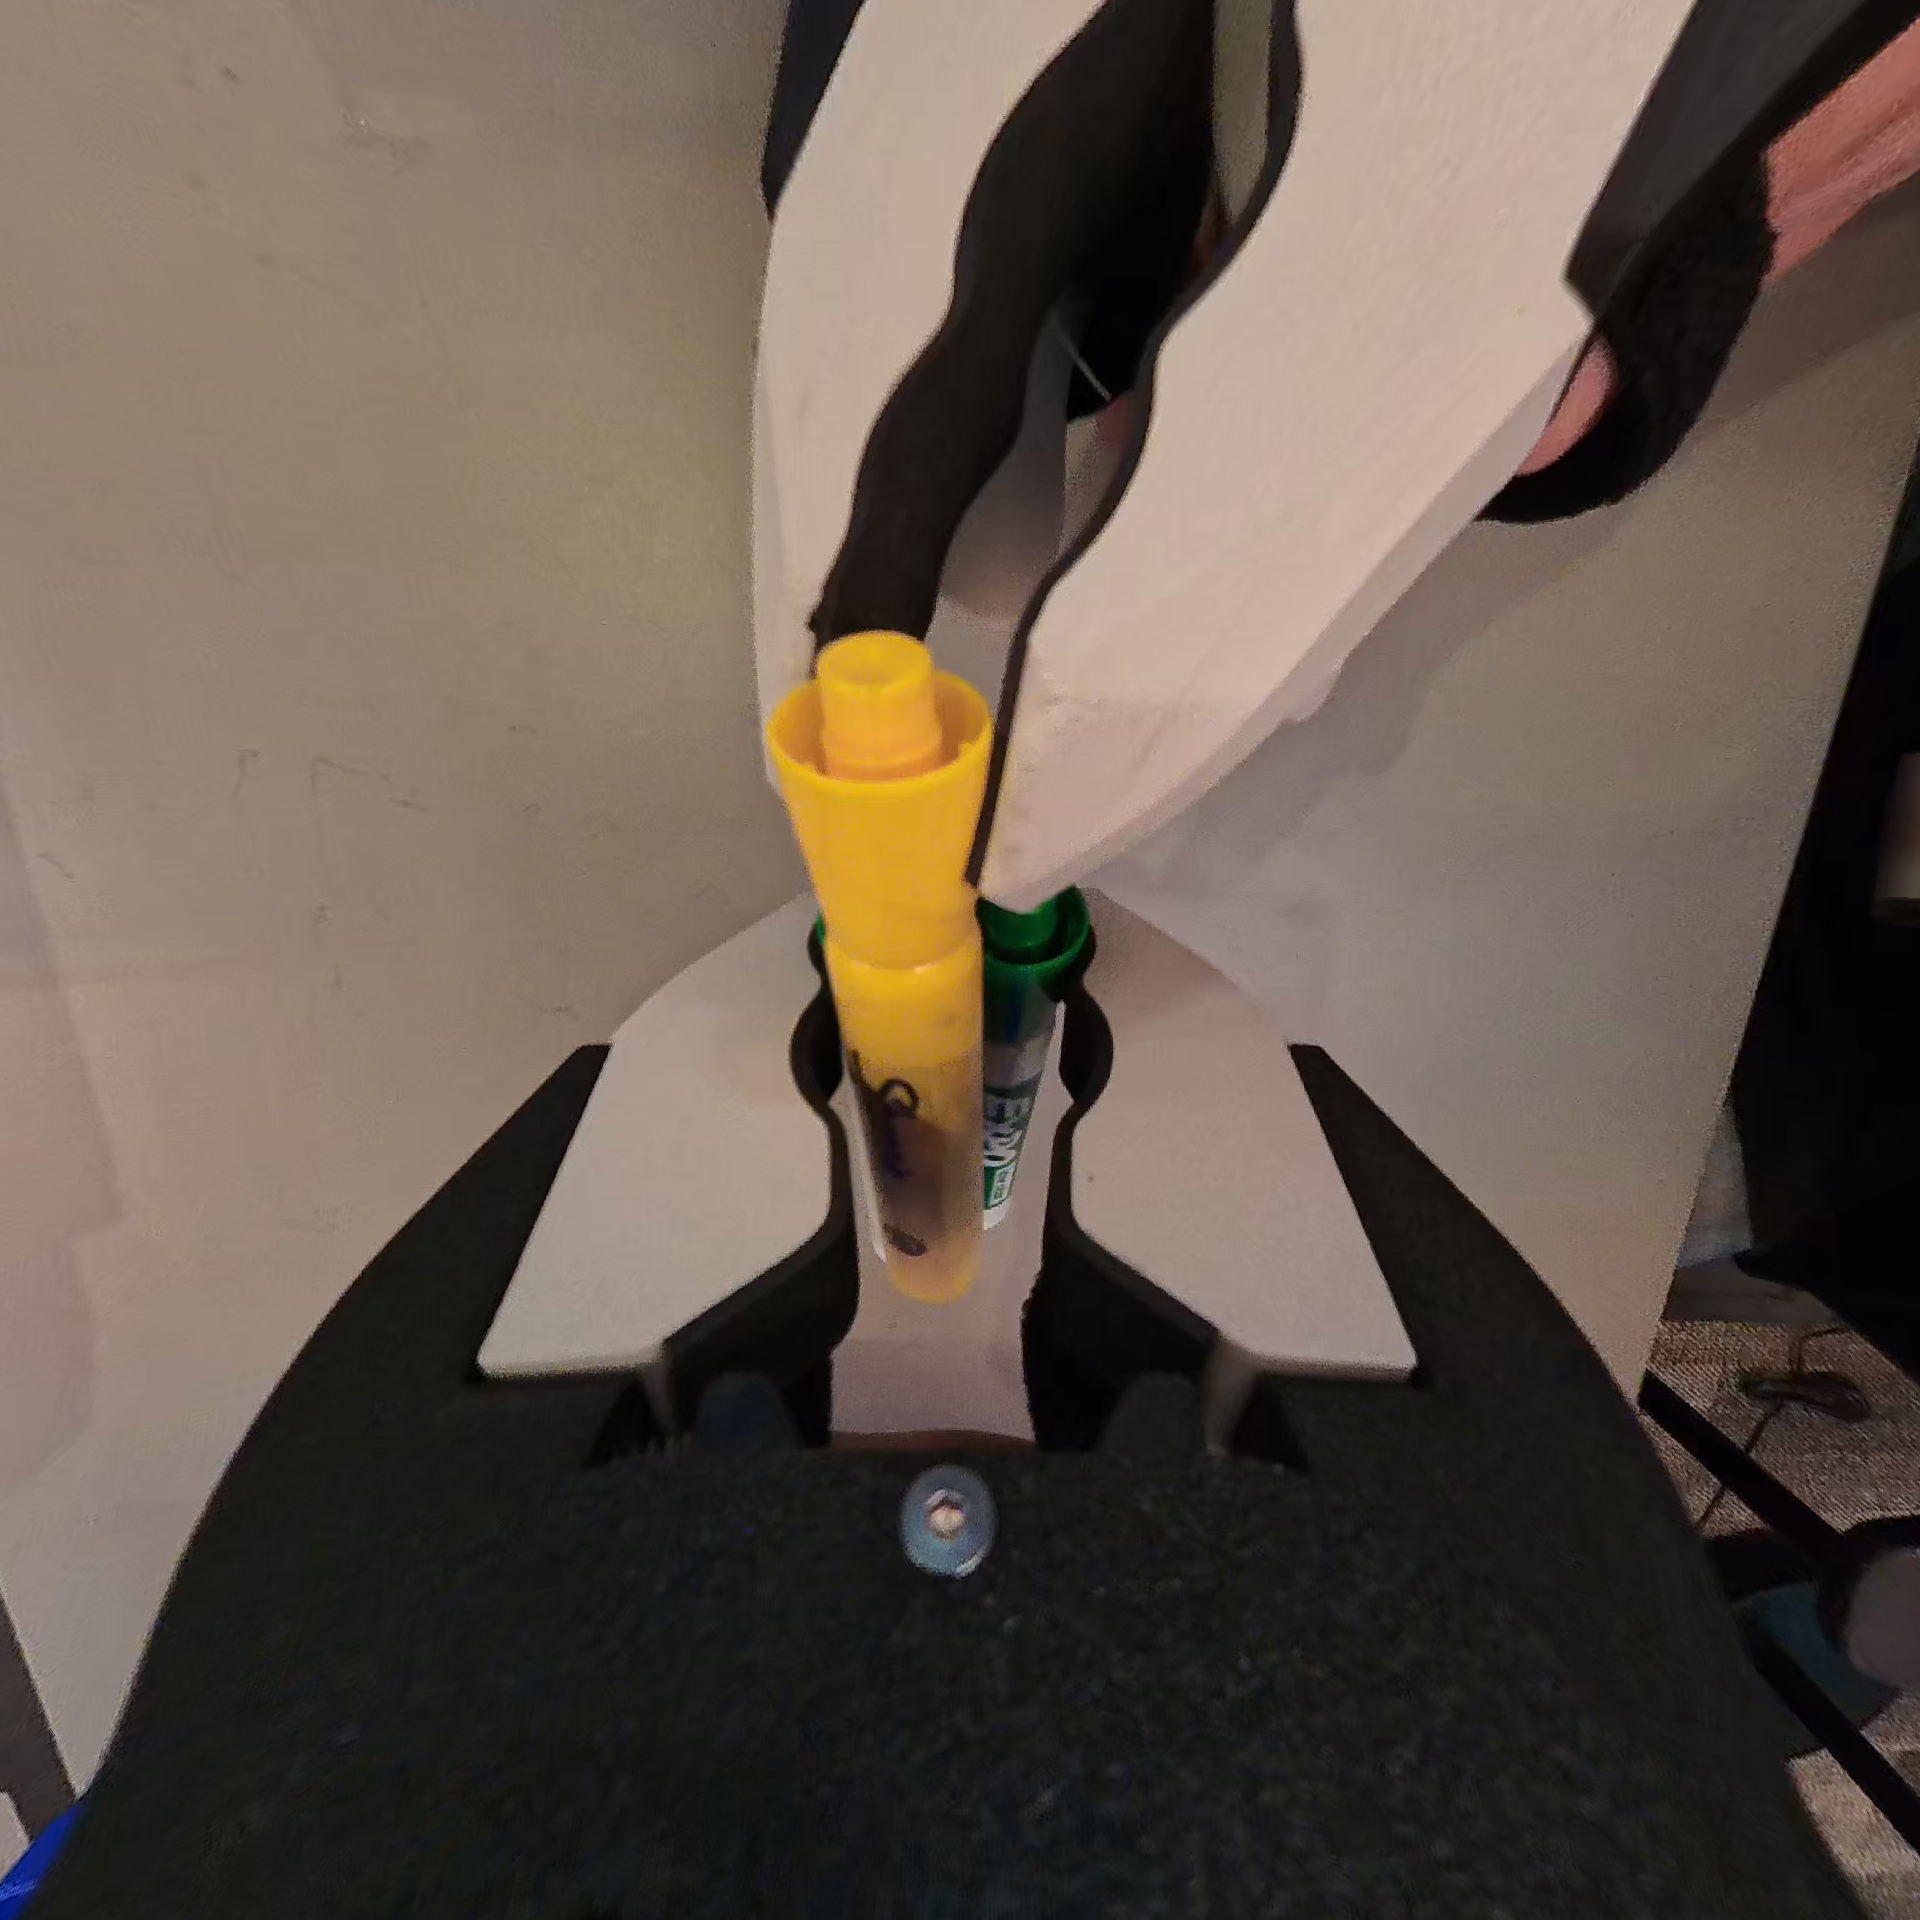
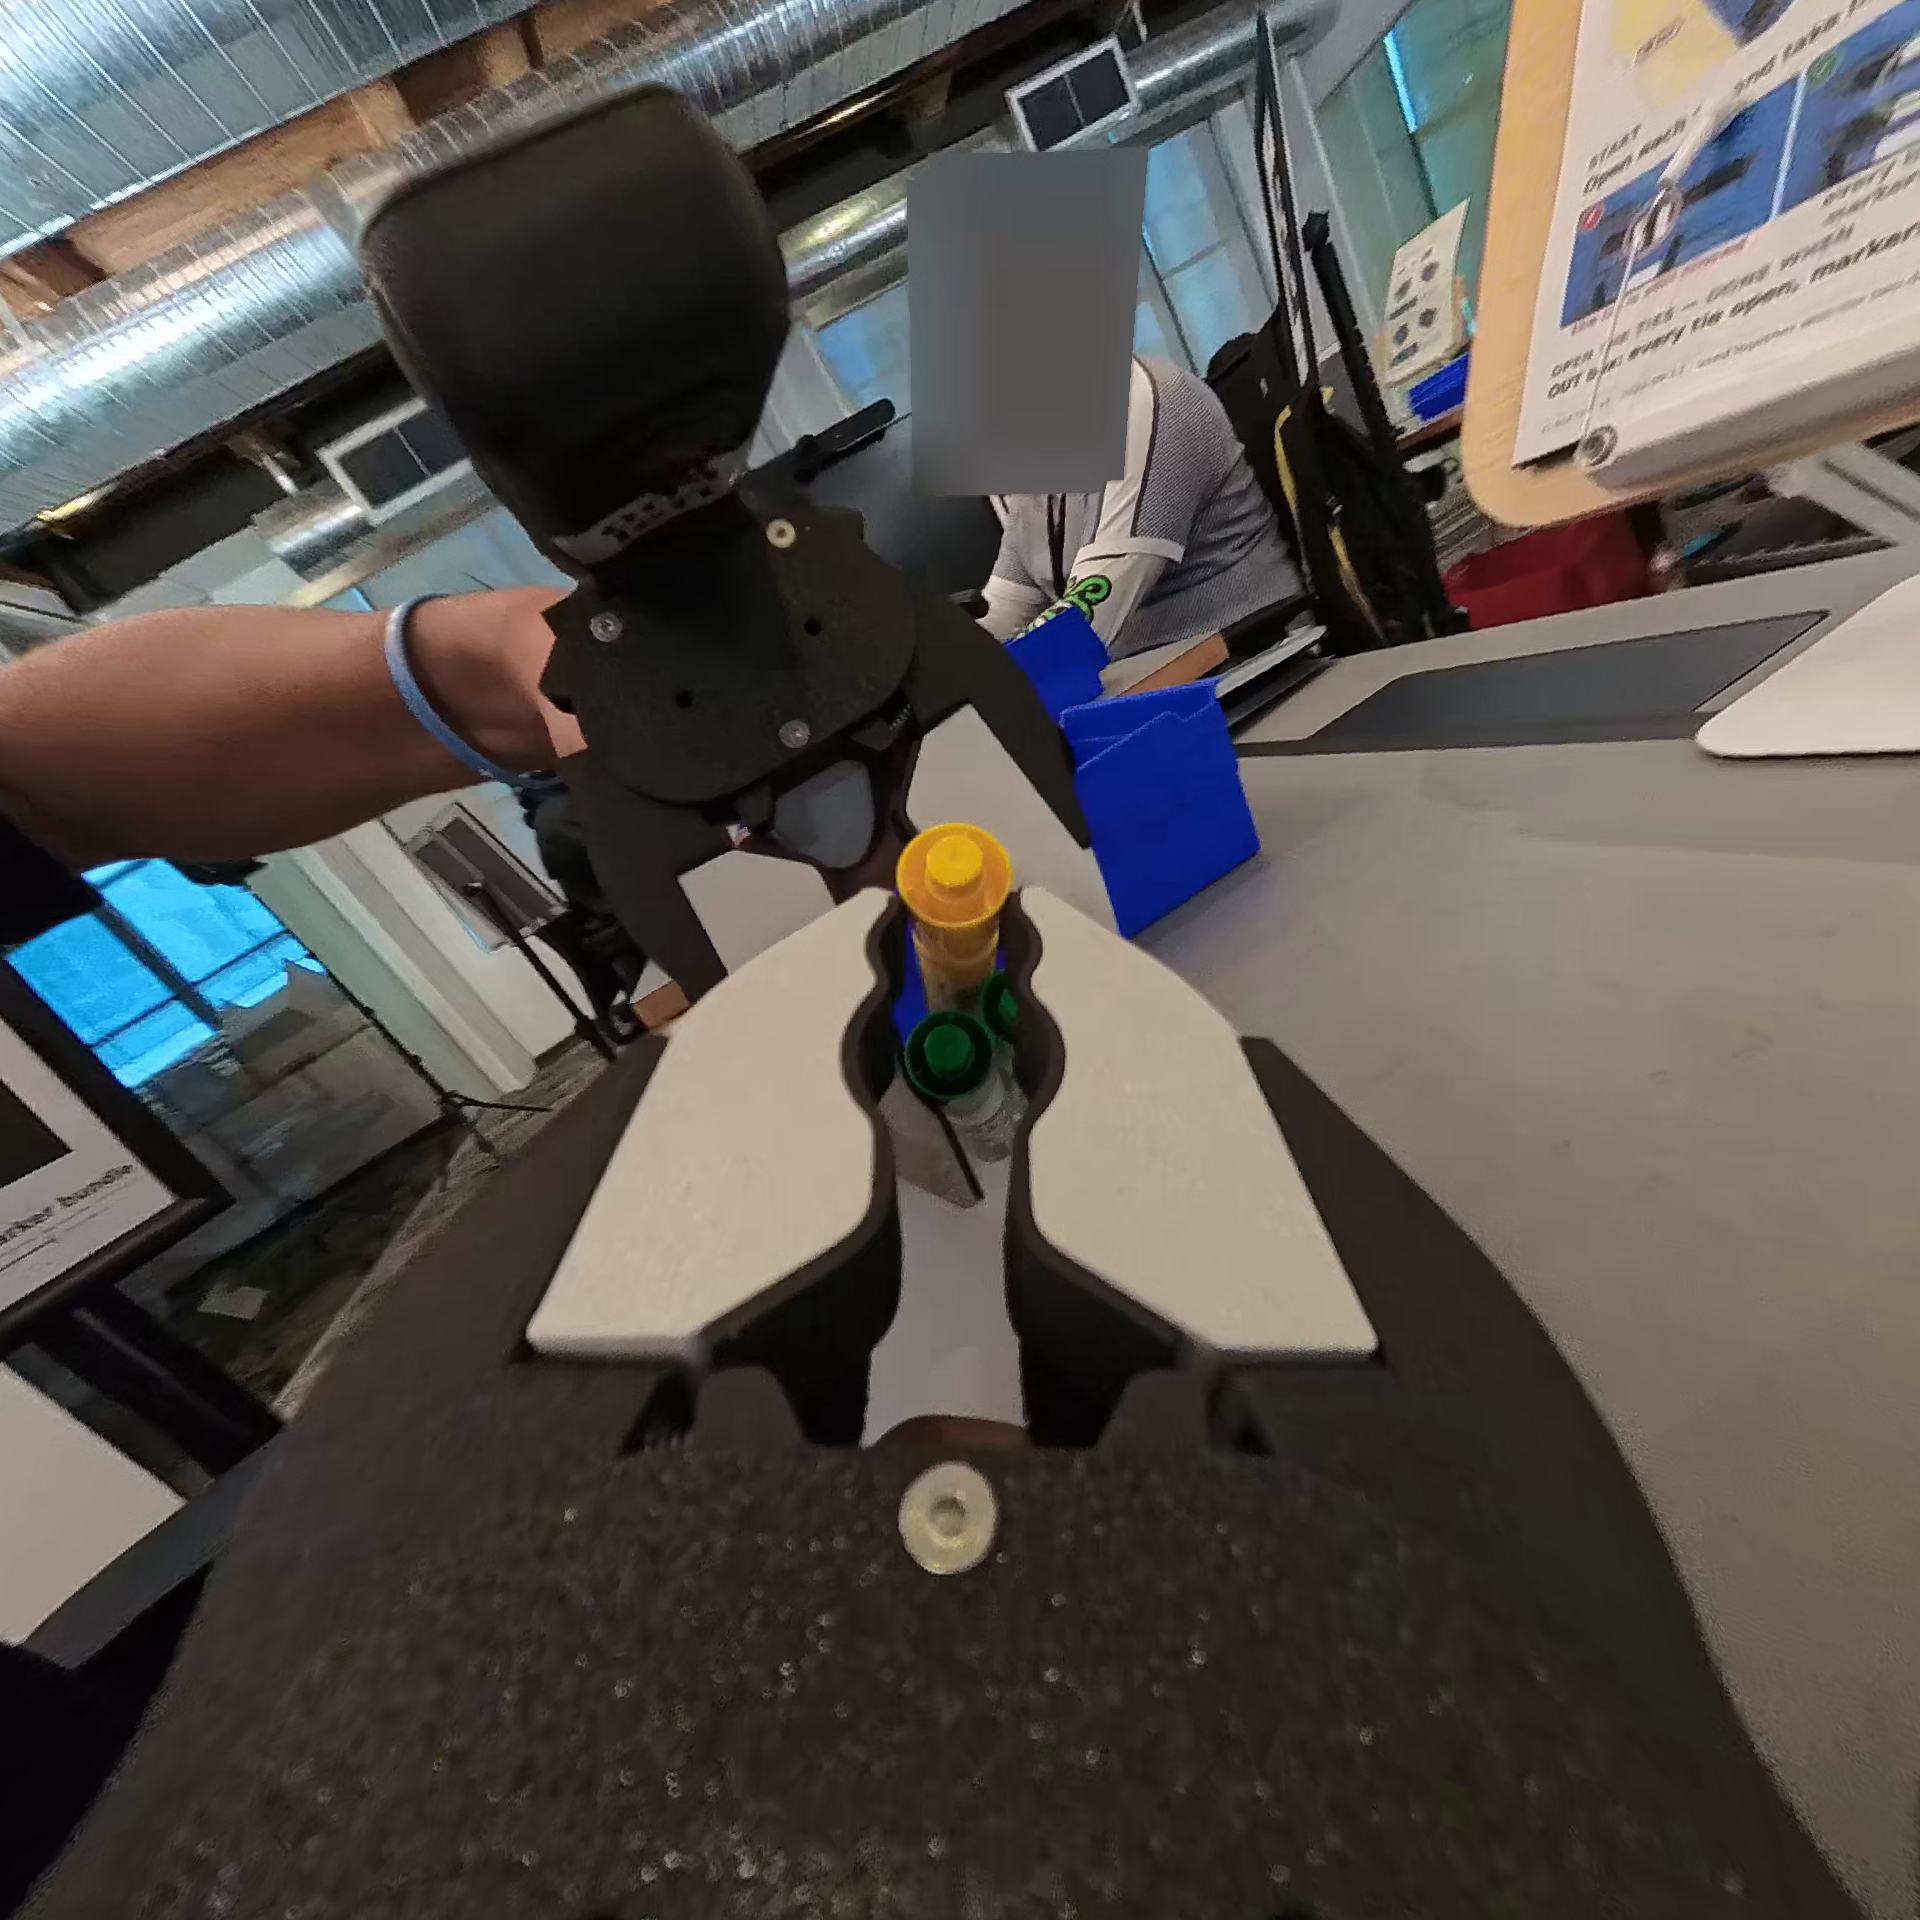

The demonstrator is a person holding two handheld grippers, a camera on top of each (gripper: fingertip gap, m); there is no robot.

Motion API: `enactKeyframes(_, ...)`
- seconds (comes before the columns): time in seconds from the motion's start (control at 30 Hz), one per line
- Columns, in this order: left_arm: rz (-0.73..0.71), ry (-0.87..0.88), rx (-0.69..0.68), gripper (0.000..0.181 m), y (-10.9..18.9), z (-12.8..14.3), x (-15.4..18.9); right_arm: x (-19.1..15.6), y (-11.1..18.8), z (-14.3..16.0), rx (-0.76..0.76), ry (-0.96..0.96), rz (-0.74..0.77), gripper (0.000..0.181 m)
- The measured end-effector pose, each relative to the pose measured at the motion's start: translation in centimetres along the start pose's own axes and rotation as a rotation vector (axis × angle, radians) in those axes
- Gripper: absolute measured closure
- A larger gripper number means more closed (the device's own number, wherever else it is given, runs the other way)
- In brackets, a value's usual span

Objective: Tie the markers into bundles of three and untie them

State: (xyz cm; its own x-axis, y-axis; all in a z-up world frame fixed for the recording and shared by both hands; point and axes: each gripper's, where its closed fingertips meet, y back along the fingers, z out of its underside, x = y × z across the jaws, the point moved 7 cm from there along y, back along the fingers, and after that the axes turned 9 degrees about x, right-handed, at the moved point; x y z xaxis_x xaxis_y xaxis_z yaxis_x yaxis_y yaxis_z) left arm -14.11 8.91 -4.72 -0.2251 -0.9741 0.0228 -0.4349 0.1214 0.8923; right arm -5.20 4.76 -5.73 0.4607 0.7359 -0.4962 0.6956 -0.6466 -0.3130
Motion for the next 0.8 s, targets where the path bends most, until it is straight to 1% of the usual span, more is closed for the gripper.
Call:
enactKeyframes(0.23, -0.001, 0.002, -0.026, 0.143, -0.2, 0.1, -0.8, 0.5, 0.2, 0.6, -0.006, -0.054, -0.019, 0.164)
enactKeyframes(0.47, -0.006, -0.014, -0.019, 0.143, -0.8, -0.1, -1.1, 1.2, 0.5, 0.9, -0.022, -0.067, 0.003, 0.164)
enactKeyframes(0.67, -0.043, -0.028, 0.072, 0.144, -1.0, -0.8, -1.1, 0.9, 0.6, 0.0, -0.039, -0.001, 0.012, 0.164)
enactKeyframes(0.8, -0.111, -0.015, 0.196, 0.144, -0.7, -1.1, -1.2, 0.5, 0.2, -1.0, -0.104, 0.112, 0.043, 0.165)
